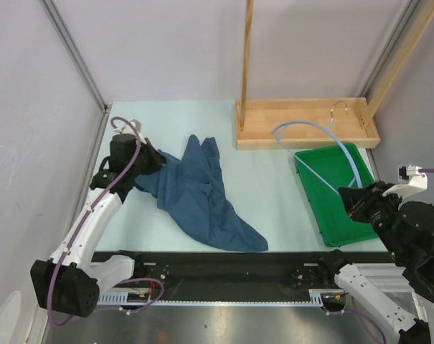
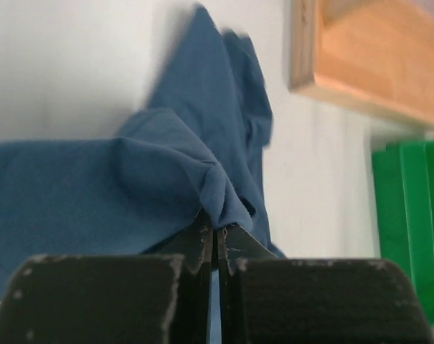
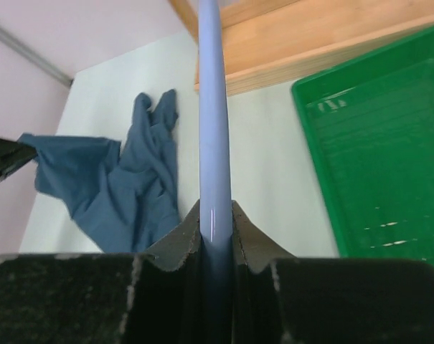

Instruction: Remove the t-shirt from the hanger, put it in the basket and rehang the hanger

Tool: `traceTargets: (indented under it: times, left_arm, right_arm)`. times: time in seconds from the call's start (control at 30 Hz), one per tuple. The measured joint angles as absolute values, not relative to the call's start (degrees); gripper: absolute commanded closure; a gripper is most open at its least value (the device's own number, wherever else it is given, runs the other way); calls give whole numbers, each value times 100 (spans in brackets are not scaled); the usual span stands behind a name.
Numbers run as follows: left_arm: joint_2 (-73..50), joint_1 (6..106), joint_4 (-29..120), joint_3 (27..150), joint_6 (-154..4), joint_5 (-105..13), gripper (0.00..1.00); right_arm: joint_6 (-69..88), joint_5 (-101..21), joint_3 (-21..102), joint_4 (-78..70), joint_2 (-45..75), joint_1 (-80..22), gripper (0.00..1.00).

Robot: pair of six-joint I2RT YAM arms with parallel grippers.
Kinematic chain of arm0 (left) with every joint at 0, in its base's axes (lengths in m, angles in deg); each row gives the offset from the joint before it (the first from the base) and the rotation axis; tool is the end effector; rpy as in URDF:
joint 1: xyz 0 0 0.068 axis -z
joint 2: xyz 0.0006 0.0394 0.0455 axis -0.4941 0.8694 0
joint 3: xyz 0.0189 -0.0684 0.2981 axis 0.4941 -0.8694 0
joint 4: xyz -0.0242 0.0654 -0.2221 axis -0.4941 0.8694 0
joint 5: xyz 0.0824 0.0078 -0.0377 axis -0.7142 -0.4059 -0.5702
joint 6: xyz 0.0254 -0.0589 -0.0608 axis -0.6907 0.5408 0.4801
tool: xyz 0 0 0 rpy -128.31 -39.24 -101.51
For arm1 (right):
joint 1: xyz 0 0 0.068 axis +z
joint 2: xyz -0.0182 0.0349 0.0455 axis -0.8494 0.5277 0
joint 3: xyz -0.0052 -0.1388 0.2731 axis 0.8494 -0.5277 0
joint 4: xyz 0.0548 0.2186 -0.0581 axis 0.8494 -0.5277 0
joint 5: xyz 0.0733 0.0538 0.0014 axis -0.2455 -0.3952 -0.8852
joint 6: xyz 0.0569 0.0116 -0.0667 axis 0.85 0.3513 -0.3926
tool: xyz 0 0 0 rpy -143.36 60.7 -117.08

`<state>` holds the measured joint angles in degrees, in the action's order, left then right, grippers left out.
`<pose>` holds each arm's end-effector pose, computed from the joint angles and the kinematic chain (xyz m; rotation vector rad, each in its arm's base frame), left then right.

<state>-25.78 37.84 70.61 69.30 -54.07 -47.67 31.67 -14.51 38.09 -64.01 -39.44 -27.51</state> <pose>0.2221 -0.0411 0.3275 -0.3858 2.1171 -0.5423 0.0130 -0.0205 0.4082 0.1955 1.8193 0.4532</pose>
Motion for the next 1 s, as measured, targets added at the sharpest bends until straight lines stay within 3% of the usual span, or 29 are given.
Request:
traceTargets:
  times: [0.07,0.1,0.17,0.2,0.3,0.43,0.57,0.8,1.0]
  left_arm:
    - [-2556,4258,7150,6928,-5536,-4651,73]
    - [-2573,4446,7146,6926,-5580,-4614,59]
    - [-2639,4908,7061,6869,-5669,-4419,44]
    - [-2685,5100,6991,6797,-5700,-4308,30]
    - [-2844,5480,6888,6521,-5772,-4028,19]
    - [-2980,5815,6901,6257,-5835,-3600,9]
    - [-3288,6072,6960,6167,-5868,-3265,8]
    - [-4099,6184,6951,5938,-5824,-2911,8]
    - [-4241,6193,6925,5632,-5722,-2588,8]
  right_arm:
    - [3148,-1163,3879,-6473,-3881,-2751,100]
    - [3137,-1047,3934,-6503,-3820,-2751,100]
    - [3051,-767,4093,-6486,-3566,-2723,100]
    - [2990,-651,4201,-6446,-3385,-2708,100]
    - [2741,-407,4456,-6125,-2757,-2662,100]
    - [2341,-256,4837,-5467,-1682,-2769,100]
    - [2153,-877,5084,-4943,-840,-3584,100]
    - [2477,-4006,5250,-3911,239,-5964,100]
    - [3661,-6686,5245,-2027,884,-7083,100]
